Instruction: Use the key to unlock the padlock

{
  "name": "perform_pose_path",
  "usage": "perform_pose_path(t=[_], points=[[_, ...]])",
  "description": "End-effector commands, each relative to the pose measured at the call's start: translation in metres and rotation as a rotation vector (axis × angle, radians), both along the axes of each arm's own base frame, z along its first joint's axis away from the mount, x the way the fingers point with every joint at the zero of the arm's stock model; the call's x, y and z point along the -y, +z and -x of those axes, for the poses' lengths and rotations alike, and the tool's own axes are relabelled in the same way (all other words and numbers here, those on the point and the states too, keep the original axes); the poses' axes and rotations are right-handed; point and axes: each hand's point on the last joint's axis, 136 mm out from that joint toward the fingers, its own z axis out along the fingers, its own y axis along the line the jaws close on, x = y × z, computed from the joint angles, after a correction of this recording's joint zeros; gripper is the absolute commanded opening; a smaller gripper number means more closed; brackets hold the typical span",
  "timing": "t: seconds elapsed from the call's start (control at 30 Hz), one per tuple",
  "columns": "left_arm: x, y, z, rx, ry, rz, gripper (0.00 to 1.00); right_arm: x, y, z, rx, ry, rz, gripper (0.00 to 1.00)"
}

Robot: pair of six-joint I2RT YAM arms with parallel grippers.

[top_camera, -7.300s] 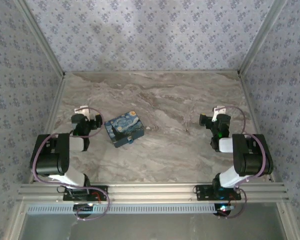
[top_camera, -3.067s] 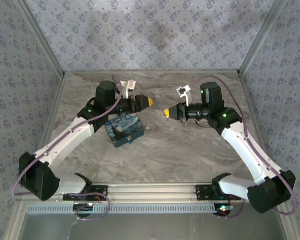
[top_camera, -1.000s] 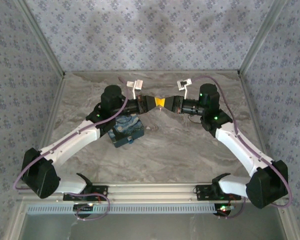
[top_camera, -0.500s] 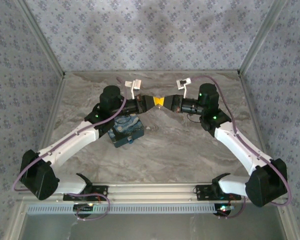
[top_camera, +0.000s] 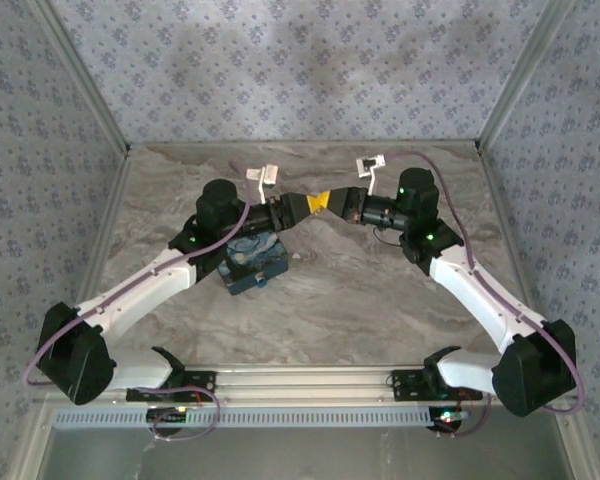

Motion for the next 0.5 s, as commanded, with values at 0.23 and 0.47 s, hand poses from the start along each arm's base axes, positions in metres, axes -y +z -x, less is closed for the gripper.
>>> perform_pose_path(t=[0.23,0.47], points=[[-0.007,0.026,0.008,0.084,-0.003,0.143,0.85,0.006,0.032,-0.004,0.026,-0.051,-0.098,0.00],[-0.012,0.045,0.006,0.125,0.021,0.241,0.91,0.011,0.050,-0.009,0.033,-0.109,-0.132,0.00]])
